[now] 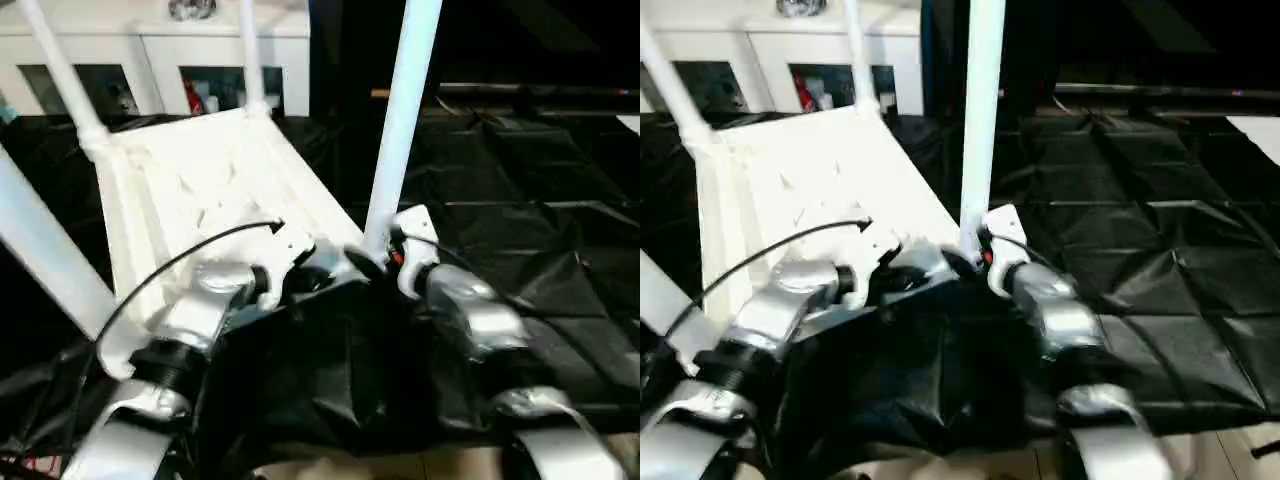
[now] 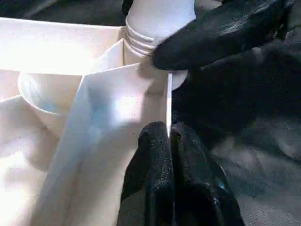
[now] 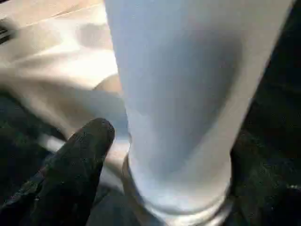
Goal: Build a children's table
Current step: Rotate leg to tighten
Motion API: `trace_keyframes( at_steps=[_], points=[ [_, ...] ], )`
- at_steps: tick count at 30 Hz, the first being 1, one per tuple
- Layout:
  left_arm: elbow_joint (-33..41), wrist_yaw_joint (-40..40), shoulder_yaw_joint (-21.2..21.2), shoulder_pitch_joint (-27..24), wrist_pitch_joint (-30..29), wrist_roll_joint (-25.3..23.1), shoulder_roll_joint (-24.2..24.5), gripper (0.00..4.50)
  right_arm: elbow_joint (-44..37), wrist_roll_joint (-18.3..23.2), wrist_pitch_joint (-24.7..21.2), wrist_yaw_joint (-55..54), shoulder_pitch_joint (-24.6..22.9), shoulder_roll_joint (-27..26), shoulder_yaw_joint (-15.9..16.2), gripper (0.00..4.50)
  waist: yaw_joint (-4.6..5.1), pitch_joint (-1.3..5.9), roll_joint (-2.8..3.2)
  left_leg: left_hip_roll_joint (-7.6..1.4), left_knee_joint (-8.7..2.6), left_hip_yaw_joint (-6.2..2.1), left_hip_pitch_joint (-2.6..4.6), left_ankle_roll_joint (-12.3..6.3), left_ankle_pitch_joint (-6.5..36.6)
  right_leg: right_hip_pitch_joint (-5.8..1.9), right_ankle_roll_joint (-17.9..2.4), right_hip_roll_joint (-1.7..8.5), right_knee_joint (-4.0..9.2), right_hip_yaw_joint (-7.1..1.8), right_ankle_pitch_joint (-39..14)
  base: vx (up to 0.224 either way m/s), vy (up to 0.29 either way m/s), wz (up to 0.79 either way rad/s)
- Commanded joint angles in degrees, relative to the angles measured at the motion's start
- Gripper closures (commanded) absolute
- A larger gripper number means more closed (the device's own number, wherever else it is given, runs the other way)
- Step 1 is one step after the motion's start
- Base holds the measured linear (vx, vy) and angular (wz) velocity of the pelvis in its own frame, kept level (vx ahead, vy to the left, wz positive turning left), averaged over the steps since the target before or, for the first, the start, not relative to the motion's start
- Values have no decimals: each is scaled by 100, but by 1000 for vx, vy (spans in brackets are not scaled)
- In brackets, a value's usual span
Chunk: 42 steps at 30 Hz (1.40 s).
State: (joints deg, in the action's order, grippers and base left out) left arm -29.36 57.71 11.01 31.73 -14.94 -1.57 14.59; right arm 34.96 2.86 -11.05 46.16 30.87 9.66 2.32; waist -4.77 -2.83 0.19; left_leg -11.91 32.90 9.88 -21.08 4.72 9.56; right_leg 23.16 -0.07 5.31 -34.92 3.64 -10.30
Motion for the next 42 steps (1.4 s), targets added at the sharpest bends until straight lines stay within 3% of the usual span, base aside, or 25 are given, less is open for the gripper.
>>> trace_keyframes(
  at_steps=[1,10,24,27,32,33,36,38,39,40,42],
  points=[
    [413,236,210,179,287,331,-228,450,-233,267,-112,1225,-93,-268,1016,69,-11,360,-7,-94,-389,11,45,-160,1433,-281,-1195,235,425,-205,-1154,0,0,0],
    [678,1447,323,-16,357,550,361,450,-729,342,-360,2662,-205,606,1195,69,-121,362,-7,-127,-369,35,59,-249,1350,-278,-1369,237,380,-205,-942,0,0,0],
    [835,1927,405,-120,222,625,608,450,-1109,375,-680,3169,-367,870,1397,174,-173,361,6,-128,-379,26,61,-152,1366,-271,-1319,251,387,-211,-1122,0,0,0],
    [592,1469,281,7,377,496,432,450,-829,267,-425,2593,-318,652,1214,184,-162,358,-7,-121,-377,29,62,-124,1404,-267,-1314,252,395,-211,-1155,0,0,0],
    [337,926,163,195,384,405,203,450,-225,215,-313,1279,-114,156,773,189,-108,321,-8,-101,-409,10,77,8,1698,-236,-1098,279,482,-209,-1937,0,0,0],
    [220,522,103,311,292,339,29,450,137,226,-302,404,25,-180,468,190,-60,330,-27,-92,-419,-11,77,87,1756,-244,-997,282,502,-201,-2132,0,0,0],
    [91,28,46,436,186,248,-176,450,466,250,-308,-412,154,-490,197,191,33,327,-11,-71,-426,-38,68,192,1865,-242,-893,285,524,-180,-2448,0,0,0],
    [1,-418,-2,505,106,183,-372,450,669,230,-275,-903,228,-700,108,191,59,326,-16,-71,-424,-29,60,164,1798,-222,-852,277,540,-189,-2363,0,0,0],
    [1,-418,-2,505,106,183,-372,450,669,230,-275,-903,228,-700,108,191,69,335,-19,-76,-410,-21,80,134,1786,-213,-902,270,534,-196,-2225,0,0,0],
    [-41,-753,-35,536,63,132,-565,450,802,184,-234,-1180,279,-888,108,191,72,352,5,-73,-404,-17,61,92,1681,-231,-953,258,506,-198,-1991,0,0,0],
    [-10,-953,-40,516,42,94,-722,450,854,161,-127,-1252,300,-1073,132,191,78,364,-5,-75,-399,-8,43,49,1516,-250,-1042,243,473,-196,-1599,0,0,0]
  ],
)
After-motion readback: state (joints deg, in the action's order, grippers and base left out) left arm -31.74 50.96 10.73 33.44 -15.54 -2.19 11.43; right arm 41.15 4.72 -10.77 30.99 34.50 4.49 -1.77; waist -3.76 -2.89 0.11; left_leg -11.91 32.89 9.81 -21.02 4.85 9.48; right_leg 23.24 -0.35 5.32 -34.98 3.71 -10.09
